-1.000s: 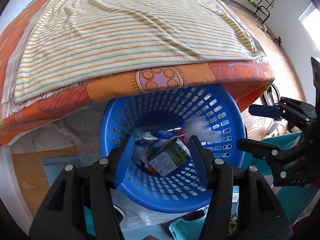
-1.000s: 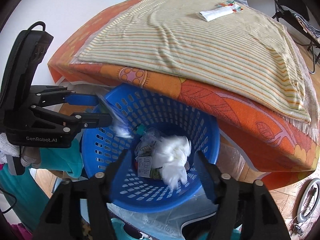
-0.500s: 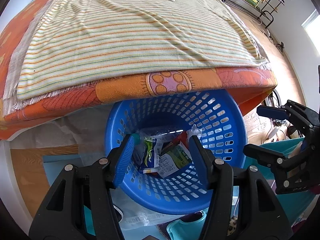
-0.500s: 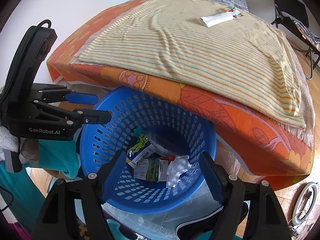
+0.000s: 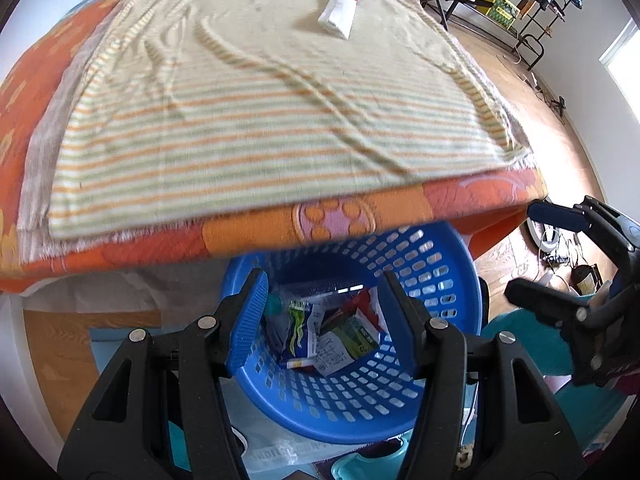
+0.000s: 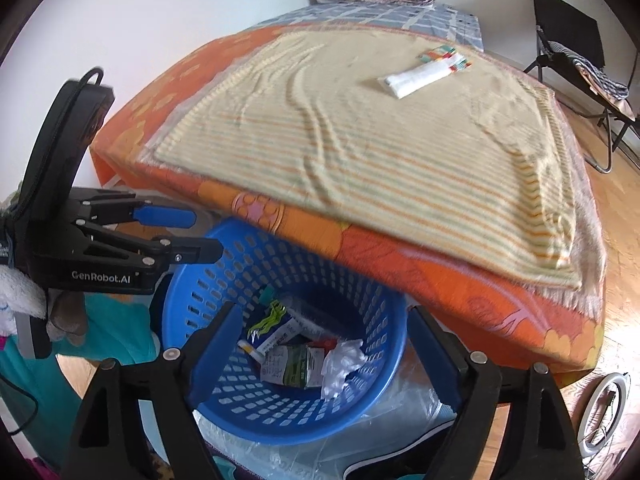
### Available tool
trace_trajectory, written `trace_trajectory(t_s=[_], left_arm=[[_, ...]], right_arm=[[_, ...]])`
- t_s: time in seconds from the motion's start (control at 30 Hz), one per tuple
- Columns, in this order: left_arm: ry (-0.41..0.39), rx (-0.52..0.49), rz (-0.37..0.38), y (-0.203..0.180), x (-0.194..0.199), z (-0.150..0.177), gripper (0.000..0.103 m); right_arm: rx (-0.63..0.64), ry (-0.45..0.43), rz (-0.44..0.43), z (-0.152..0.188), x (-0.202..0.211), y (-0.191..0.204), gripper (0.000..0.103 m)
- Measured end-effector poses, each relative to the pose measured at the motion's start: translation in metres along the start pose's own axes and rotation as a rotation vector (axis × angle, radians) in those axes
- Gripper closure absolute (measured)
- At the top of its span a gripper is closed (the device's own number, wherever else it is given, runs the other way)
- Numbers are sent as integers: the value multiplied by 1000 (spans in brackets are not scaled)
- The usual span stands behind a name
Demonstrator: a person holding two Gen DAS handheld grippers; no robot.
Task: Collect trash
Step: 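Move both tools back over the bed toward the tube and strip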
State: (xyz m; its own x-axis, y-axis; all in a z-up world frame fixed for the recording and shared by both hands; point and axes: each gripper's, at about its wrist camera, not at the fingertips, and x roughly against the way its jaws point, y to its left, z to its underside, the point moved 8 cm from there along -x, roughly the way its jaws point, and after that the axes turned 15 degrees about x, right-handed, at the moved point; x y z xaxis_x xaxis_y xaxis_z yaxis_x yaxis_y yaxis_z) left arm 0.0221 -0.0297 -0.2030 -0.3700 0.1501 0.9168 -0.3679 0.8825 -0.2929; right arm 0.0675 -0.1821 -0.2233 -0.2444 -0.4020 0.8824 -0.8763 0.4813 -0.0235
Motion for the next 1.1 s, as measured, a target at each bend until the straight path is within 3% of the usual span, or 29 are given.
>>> trace_trajectory(t_s=[0.43, 0.77, 0.9, 1.1], left_arm=[[-141, -19, 16, -13, 25, -106, 44], [-161, -19, 54, -34, -5, -187, 44], [-189, 2, 56, -35, -14, -227, 44], [-237, 43, 71, -27, -22, -298, 44]], right_arm=[[-139, -101, 20, -58, 23, -80, 15], [-241, -159, 36, -109, 18, -163, 15], [-283, -179, 28, -134, 5, -189, 15], [-277, -169, 1, -169, -36, -198, 15]])
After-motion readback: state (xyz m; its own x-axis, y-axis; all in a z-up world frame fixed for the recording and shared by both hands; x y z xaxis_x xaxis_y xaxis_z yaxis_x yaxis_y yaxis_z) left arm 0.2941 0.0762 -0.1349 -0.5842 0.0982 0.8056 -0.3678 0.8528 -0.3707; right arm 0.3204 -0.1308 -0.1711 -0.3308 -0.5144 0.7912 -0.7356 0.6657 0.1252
